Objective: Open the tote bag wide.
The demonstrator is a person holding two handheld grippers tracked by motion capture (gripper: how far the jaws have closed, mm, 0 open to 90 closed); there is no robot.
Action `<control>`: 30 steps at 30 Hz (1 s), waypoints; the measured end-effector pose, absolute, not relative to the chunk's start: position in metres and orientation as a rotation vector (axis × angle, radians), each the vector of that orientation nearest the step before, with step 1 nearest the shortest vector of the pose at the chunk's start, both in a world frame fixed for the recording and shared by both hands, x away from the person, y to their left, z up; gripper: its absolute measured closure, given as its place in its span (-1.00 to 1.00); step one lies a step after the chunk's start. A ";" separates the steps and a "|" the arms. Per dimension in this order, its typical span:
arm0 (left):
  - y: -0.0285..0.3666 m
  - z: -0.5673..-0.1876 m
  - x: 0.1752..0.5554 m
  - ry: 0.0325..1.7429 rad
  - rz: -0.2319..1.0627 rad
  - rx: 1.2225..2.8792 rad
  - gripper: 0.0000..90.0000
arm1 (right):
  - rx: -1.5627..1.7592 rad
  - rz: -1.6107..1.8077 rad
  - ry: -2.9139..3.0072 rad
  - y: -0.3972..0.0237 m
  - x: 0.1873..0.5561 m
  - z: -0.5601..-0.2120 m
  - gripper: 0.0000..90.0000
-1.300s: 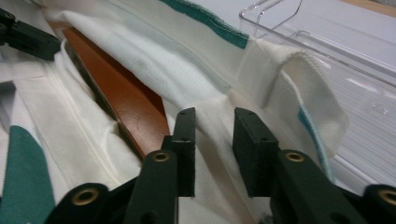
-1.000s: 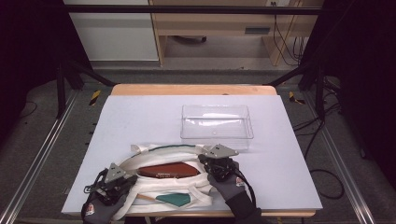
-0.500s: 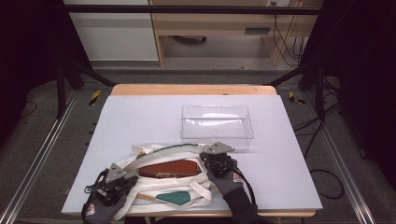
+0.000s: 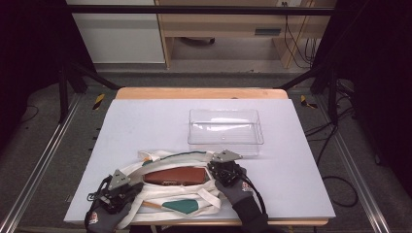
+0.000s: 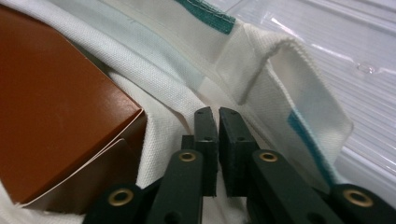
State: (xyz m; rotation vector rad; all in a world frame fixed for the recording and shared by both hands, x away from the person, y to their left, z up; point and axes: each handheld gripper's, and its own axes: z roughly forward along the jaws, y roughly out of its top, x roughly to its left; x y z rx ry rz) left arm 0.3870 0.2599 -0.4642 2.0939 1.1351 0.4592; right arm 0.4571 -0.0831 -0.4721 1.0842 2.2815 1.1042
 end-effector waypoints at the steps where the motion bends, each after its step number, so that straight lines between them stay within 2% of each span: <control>1: 0.261 -0.464 0.387 1.133 0.457 2.085 0.95 | 1.074 1.128 2.278 -0.085 0.456 -0.470 0.75; 6: 0.262 -0.454 0.383 1.101 0.475 2.035 0.87 | 1.035 1.230 2.247 -0.093 0.441 -0.453 0.50; 12: 0.266 -0.437 0.381 1.076 0.548 1.960 0.78 | 0.986 1.324 2.250 -0.105 0.417 -0.441 0.43; 16: 0.263 -0.429 0.388 1.067 0.609 1.958 0.58 | 0.962 1.350 2.320 -0.104 0.403 -0.442 0.37; 24: 0.251 -0.428 0.402 1.055 0.619 2.010 0.36 | 0.929 1.336 2.396 -0.091 0.393 -0.451 0.34; 30: 0.235 -0.432 0.417 1.059 0.600 2.053 0.29 | 0.959 1.339 2.413 -0.093 0.392 -0.457 0.37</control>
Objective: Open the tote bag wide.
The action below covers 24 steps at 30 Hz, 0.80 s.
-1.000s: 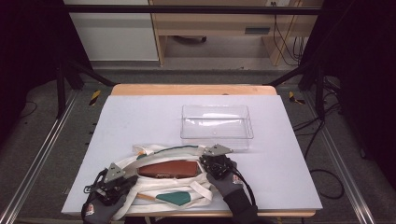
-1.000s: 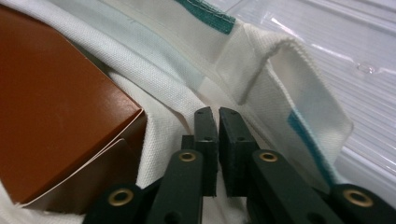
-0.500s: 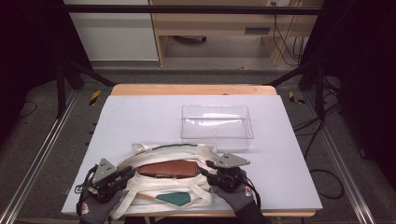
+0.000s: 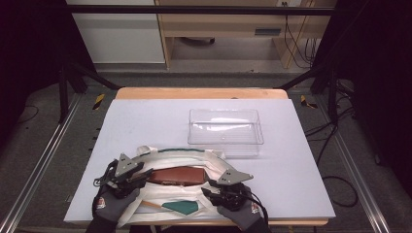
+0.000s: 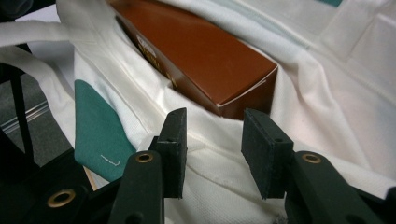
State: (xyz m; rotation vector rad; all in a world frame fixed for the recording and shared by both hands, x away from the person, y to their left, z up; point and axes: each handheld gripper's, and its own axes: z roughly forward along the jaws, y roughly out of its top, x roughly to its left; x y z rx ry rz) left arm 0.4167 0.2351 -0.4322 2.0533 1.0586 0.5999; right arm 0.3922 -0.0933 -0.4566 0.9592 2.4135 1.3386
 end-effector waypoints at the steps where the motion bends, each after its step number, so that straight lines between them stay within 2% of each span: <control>1: 0.235 -0.432 0.417 1.059 0.600 2.053 0.29 | 0.959 1.339 2.413 -0.093 0.392 -0.457 0.37; 3: 0.235 -0.433 0.419 1.067 0.594 2.048 0.35 | 0.967 1.323 2.423 -0.093 0.392 -0.460 0.38; 5: 0.236 -0.431 0.419 1.079 0.599 2.048 0.49 | 0.973 1.326 2.434 -0.094 0.392 -0.462 0.42; 8: 0.238 -0.430 0.421 1.094 0.612 2.061 0.76 | 0.978 1.310 2.460 -0.092 0.392 -0.464 0.59; 9: 0.238 -0.430 0.421 1.094 0.612 2.061 0.80 | 0.978 1.310 2.460 -0.092 0.392 -0.464 0.59; 11: 0.238 -0.428 0.422 1.099 0.627 2.061 0.92 | 0.967 1.270 2.472 -0.091 0.391 -0.466 0.75; 16: 0.243 -0.419 0.432 1.158 0.620 1.990 0.95 | 0.983 1.201 2.497 -0.091 0.392 -0.472 0.97; 24: 0.244 -0.435 0.450 1.231 0.605 1.943 0.95 | 0.984 1.191 2.508 -0.091 0.391 -0.477 0.99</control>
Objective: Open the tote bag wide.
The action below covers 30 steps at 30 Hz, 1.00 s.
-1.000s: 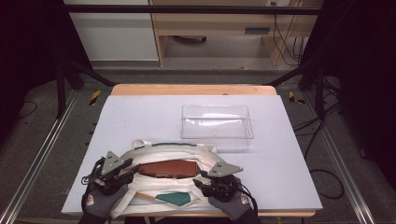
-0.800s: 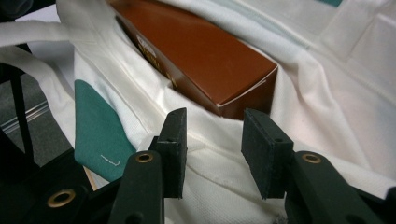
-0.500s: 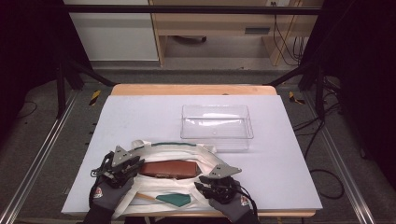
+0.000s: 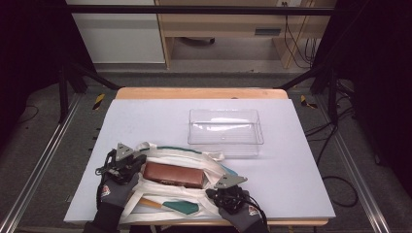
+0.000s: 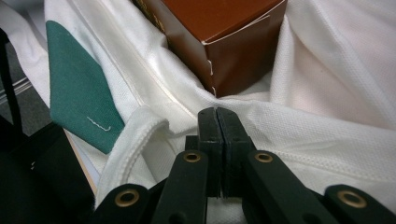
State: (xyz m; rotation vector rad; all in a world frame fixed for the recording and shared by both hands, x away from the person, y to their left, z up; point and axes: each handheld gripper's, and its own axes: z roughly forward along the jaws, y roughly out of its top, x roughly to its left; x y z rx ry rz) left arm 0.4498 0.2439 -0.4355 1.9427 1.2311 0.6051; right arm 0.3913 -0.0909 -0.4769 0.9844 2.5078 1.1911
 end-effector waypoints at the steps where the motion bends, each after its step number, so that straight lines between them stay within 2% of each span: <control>1: 0.245 -0.438 0.452 1.239 0.593 1.938 0.95 | 0.980 1.196 2.505 -0.091 0.391 -0.478 0.99; 10: 0.251 -0.462 0.466 1.265 0.514 1.940 0.95 | 0.977 1.208 2.506 -0.092 0.390 -0.479 0.99; 20: 0.253 -0.466 0.465 1.246 0.505 1.927 0.92 | 0.972 1.243 2.496 -0.094 0.391 -0.480 0.98; 29: 0.259 -0.452 0.456 1.213 0.482 1.890 0.75 | 0.946 1.328 2.427 -0.100 0.391 -0.467 0.73; 30: 0.258 -0.447 0.451 1.202 0.511 1.892 0.75 | 0.938 1.340 2.420 -0.101 0.391 -0.466 0.70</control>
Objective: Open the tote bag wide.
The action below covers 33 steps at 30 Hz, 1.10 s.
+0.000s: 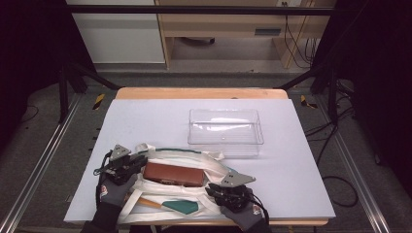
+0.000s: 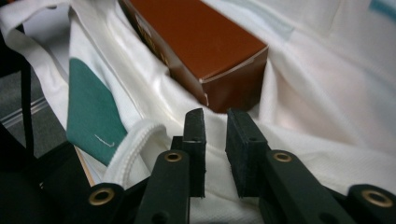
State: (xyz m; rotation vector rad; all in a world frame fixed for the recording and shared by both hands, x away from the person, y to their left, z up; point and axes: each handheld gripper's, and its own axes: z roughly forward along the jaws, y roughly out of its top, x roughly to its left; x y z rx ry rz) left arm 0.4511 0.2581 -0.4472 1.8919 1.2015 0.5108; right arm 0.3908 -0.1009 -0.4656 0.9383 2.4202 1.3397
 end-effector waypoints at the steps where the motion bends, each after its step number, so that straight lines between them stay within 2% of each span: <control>1: 0.257 -0.445 0.449 1.197 0.527 1.895 0.72 | 0.927 1.375 2.388 -0.103 0.390 -0.462 0.66; 2: 0.257 -0.439 0.444 1.179 0.557 1.898 0.65 | 0.913 1.406 2.375 -0.105 0.391 -0.459 0.61; 7: 0.261 -0.424 0.435 1.148 0.603 1.846 0.57 | 0.875 1.443 2.343 -0.105 0.392 -0.452 0.45; 9: 0.264 -0.418 0.430 1.125 0.605 1.815 0.47 | 0.853 1.458 2.322 -0.106 0.392 -0.448 0.37; 12: 0.270 -0.414 0.420 1.098 0.625 1.787 0.37 | 0.853 1.488 2.297 -0.105 0.396 -0.442 0.20; 17: 0.275 -0.415 0.415 1.091 0.629 1.771 0.26 | 0.855 1.479 2.298 -0.103 0.400 -0.436 0.09; 24: 0.284 -0.417 0.410 1.122 0.657 1.744 -0.02 | 0.841 1.470 2.327 -0.092 0.411 -0.424 -0.03; 33: 0.293 -0.420 0.414 1.152 0.647 1.735 -0.19 | 0.827 1.412 2.386 -0.074 0.423 -0.423 -0.11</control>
